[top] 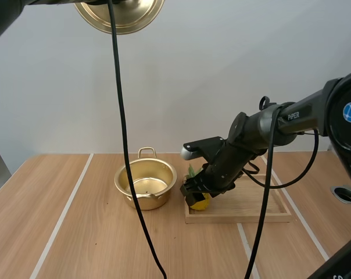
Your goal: Open the pot, put the pineapple inside, and close it
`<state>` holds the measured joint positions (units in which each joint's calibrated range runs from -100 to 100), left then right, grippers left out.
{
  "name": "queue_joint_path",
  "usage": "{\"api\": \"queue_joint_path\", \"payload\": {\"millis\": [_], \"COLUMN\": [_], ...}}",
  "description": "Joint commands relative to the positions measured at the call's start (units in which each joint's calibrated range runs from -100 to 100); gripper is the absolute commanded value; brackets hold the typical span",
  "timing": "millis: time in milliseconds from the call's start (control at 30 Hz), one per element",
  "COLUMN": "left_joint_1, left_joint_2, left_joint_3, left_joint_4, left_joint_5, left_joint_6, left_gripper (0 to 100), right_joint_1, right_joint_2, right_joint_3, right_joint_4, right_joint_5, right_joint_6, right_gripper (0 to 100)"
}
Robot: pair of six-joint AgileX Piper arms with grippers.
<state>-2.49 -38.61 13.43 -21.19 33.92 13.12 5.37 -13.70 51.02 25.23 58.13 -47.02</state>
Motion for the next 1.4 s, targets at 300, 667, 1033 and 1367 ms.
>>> {"api": "queue_joint_path", "payload": {"millis": [300,667,1033,1367], "left_joint_1": [-0.07,-0.07,-0.07,-0.07], "left_joint_2": [-0.15,-0.15,-0.15,-0.15], "left_joint_3": [-0.29,-0.29,-0.29,-0.29], "left_joint_4": [-0.86,-0.86,-0.86,-0.86], "left_joint_5": [-1.63,-1.99,-1.99,-1.99], "left_joint_6": [-0.28,-0.28,-0.28,-0.28], "left_gripper": [0,0,0,0], "right_joint_1": [0.17,0.17,0.17,0.17], "right_joint_2": [3.55,5.99,8.63,8.63], "right_joint_3": [0.14,0.14,0.14,-0.01], "right_joint_4": [1.9,6.12,7.49,7.49], "right_joint_5": [-5.98,-9.91,-13.95,-15.29], "right_joint_6": [-0.41,-3.43,-4.62,-7.61], "right_gripper": [100,100,93,0]}}
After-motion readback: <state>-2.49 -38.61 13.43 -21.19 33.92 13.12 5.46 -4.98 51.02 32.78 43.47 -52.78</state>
